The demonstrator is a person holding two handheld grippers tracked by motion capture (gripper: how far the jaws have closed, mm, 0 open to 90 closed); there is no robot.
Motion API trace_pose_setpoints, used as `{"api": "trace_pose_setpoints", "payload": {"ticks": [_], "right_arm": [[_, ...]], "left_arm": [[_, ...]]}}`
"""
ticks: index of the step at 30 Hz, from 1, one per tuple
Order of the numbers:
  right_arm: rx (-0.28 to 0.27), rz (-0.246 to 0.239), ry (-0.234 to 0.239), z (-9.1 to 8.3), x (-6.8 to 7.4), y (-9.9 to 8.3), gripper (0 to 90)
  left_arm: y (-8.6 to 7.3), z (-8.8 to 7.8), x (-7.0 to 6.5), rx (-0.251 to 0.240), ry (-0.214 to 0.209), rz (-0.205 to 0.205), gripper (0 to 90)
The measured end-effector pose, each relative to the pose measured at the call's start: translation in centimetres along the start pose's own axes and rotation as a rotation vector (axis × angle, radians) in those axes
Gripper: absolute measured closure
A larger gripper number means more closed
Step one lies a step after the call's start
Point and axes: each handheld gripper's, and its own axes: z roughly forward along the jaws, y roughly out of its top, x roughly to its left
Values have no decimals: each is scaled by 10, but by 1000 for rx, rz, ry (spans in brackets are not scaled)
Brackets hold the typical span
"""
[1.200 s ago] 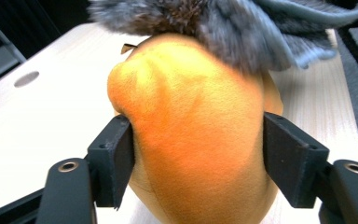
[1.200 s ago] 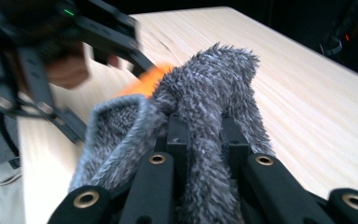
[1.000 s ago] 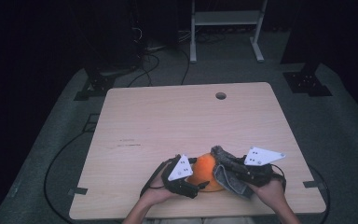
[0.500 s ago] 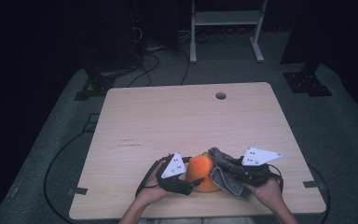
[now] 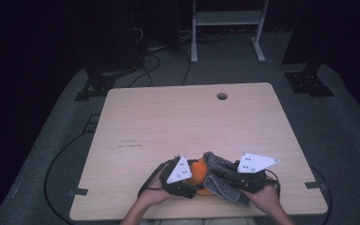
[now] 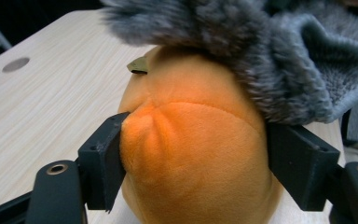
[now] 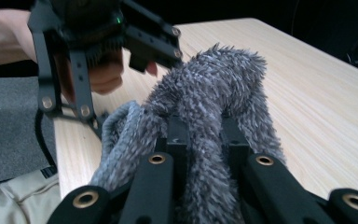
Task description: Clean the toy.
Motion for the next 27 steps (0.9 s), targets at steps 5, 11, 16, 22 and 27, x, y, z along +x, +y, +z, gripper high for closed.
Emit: {"api": "trace_pose_setpoints", "payload": {"ticks": [5, 11, 16, 22, 27], "right_arm": [[9, 4, 1, 4, -3, -1, 774], [10, 1, 4, 7, 4, -2, 774], [6, 73, -8, -2, -15, -14, 770], [1, 41, -10, 1, -4, -10, 767], [-4, 56, 9, 0, -10, -14, 767]], "left_arm": [[-5, -3, 7, -23, -32, -57, 242], [-1, -1, 9, -19, -42, -98, 203], [-6, -5, 12, -4, -36, -104, 255], [6, -4, 12, -2, -42, -131, 138], [2, -5, 9, 2, -27, -79, 250]]}}
